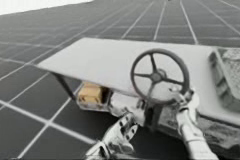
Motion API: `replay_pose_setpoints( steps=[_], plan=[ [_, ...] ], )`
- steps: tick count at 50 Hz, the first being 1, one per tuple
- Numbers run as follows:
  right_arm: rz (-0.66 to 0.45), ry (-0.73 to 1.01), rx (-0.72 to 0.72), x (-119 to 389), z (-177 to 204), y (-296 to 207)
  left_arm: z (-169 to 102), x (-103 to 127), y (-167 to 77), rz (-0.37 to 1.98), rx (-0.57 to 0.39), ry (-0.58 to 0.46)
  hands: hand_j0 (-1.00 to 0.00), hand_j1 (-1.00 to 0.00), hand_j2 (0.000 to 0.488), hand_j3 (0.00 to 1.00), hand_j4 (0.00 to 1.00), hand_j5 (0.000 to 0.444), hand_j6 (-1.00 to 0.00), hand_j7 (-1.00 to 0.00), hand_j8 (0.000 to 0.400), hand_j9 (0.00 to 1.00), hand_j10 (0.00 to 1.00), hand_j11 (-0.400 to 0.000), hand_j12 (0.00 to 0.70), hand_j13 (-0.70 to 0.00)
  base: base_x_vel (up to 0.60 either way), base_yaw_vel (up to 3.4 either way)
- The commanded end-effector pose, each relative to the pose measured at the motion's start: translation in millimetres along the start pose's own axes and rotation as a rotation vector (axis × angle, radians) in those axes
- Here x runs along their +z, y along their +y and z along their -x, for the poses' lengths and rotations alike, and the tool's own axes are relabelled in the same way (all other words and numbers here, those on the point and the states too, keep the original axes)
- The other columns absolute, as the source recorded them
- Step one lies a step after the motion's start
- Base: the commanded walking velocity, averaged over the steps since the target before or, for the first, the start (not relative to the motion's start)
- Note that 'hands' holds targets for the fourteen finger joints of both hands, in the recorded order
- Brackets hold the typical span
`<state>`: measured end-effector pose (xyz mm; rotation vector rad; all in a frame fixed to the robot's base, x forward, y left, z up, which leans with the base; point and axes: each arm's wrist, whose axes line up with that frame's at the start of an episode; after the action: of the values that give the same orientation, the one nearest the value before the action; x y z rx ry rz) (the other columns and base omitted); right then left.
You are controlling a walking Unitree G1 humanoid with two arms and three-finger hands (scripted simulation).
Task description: Pick up and drop off the object
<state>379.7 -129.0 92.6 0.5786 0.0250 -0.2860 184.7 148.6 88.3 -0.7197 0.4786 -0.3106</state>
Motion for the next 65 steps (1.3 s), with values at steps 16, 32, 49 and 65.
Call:
replay_pose_setpoints(
  steps=[16, 32, 49, 65],
  plan=[
    [-0.011, -0.039, 0.008, 10, -1, 2, -1, 1, -2, -0.003, -0.013, -0.003, 0.00, 0.00, 0.000, 1.00, 1.00, 0.000, 0.00, 0.00, 0.000, 1.00, 1.00, -0.400, 0.000, -0.700, 0.25, -0.22],
    [-0.011, -0.039, 0.008, 10, -1, 2, -1, 1, -2, -0.003, -0.013, -0.003, 0.00, 0.00, 0.000, 1.00, 1.00, 0.000, 0.00, 0.00, 0.000, 1.00, 1.00, -0.400, 0.000, -0.700, 0.20, -0.18],
    [-0.007, -0.446, -0.044, 280, -184, 45, -168, 121, -71, -0.084, -0.128, -0.040, 0.00, 0.00, 0.000, 1.00, 1.00, 0.000, 0.00, 0.00, 0.000, 1.00, 1.00, -0.400, 0.000, -0.700, 0.02, -0.04],
    [-0.243, -0.645, -0.492, 406, -125, -258, -192, 72, -159, -0.283, -0.263, 0.074, 0.00, 0.00, 0.000, 1.00, 1.00, 0.000, 0.00, 0.00, 0.000, 1.00, 1.00, -0.400, 0.000, -0.700, 0.00, -0.30]
  ],
)
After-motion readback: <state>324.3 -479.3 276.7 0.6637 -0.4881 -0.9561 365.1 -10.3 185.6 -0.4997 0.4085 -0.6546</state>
